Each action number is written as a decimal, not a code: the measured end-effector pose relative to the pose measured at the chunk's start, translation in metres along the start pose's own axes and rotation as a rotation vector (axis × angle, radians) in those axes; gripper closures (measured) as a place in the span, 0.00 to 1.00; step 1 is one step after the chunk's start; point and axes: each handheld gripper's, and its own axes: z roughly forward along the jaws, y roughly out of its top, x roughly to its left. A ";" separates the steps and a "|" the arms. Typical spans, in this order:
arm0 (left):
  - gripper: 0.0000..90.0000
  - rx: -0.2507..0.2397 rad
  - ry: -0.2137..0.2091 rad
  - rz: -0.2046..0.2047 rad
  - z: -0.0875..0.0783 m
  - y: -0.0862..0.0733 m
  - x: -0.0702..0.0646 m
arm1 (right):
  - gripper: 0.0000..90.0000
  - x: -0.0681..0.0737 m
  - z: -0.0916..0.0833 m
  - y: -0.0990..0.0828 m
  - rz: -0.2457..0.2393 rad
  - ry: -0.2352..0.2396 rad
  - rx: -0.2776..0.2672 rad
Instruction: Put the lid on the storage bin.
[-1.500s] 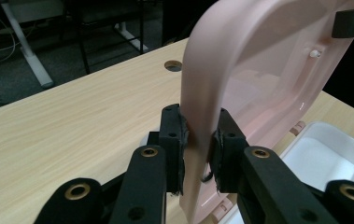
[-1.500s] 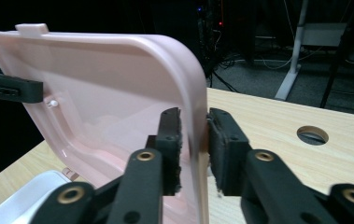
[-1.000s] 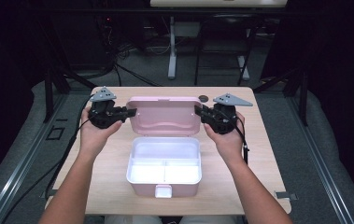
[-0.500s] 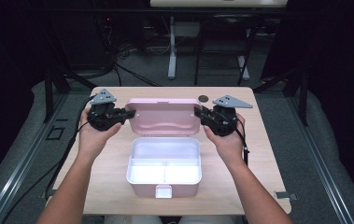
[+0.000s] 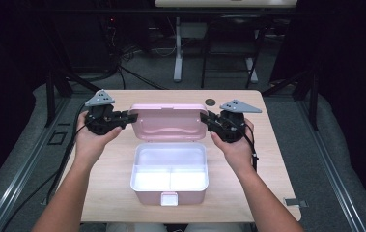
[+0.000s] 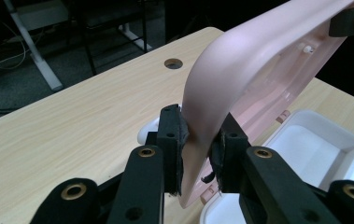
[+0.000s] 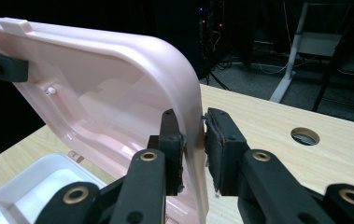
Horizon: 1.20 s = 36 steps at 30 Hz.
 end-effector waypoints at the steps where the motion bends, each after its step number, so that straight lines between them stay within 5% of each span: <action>1: 0.85 0.005 0.005 0.010 -0.001 0.000 -0.001 | 0.85 0.000 -0.001 0.000 -0.003 0.002 0.000; 18: 0.83 0.017 0.013 0.042 -0.014 0.000 -0.014 | 0.84 0.008 -0.024 0.004 -0.027 0.029 -0.013; 29: 0.82 0.007 0.012 0.053 -0.029 -0.012 -0.026 | 0.84 0.018 -0.039 -0.005 -0.060 0.037 -0.007; 36: 0.81 0.020 0.024 0.095 -0.038 -0.022 -0.040 | 0.84 0.025 -0.052 -0.018 -0.064 0.053 -0.011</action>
